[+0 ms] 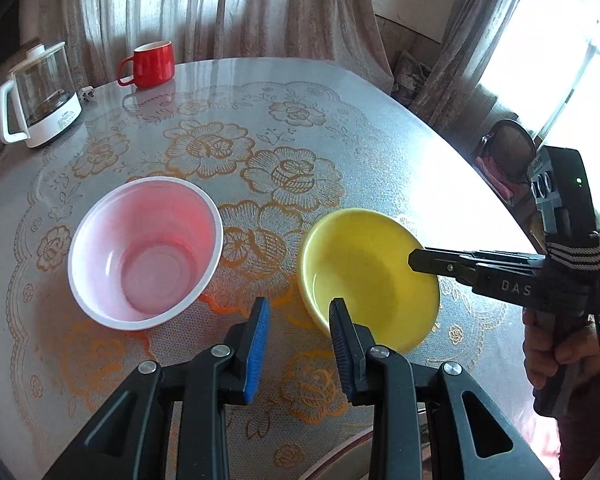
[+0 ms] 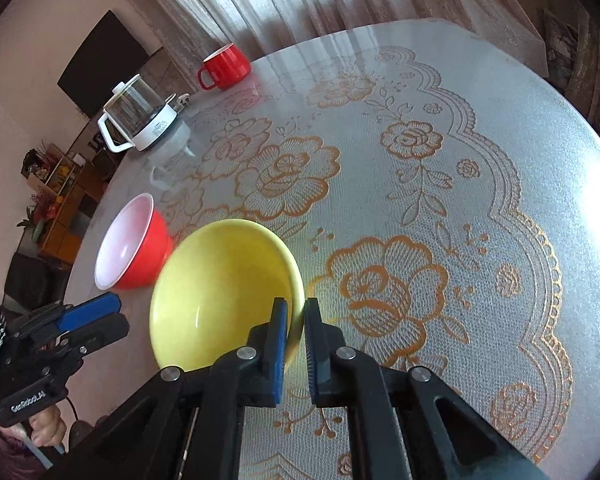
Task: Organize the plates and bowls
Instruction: 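Move both tools to the yellow bowl and close them on its rim, then lift the yellow bowl by its rim with both tools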
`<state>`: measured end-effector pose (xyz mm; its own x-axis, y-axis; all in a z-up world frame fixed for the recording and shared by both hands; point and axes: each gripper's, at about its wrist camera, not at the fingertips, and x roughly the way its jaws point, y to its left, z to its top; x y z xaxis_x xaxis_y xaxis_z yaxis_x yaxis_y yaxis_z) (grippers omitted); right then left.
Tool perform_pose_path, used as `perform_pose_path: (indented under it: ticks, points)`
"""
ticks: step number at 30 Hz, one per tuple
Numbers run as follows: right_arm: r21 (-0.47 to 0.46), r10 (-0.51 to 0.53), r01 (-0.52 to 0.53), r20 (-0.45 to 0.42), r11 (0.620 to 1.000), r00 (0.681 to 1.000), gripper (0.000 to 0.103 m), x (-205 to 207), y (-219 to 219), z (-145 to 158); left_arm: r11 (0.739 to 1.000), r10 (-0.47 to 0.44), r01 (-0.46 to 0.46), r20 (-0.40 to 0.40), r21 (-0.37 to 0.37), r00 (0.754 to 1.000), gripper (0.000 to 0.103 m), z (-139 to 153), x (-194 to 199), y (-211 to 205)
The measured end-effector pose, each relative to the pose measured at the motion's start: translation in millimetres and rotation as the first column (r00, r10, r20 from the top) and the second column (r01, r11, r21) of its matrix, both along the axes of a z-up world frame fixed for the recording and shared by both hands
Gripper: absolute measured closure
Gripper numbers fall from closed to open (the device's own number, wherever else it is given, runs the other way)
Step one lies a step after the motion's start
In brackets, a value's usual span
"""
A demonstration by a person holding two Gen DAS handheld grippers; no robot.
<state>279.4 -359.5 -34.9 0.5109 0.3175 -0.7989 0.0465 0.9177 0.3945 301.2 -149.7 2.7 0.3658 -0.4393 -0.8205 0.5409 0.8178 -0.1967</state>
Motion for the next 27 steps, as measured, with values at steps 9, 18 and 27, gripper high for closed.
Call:
perform_pose_path:
  ticks: [9,18,27]
  points:
    - [0.125,-0.025,0.016,0.072,0.992,0.997,0.08,-25.5,-16.3,2.5,0.997,-0.073,0.072,-0.075,-0.013,0.995,0.072,-6.2,5.8,-18.5]
    - [0.122,-0.048,0.04,0.068,0.992,0.997,0.09,-29.9,-8.5,-7.1,0.996,-0.085,0.084,-0.171,-0.01,0.982,0.072,-18.1,12.6,-21.6]
    - [0.149,-0.063,0.055,0.054,0.987,0.997,0.086,-39.1,-14.7,-7.0,0.994,-0.111,0.108,-0.191,-0.026,0.975,0.074,-18.6,-1.4,-22.4]
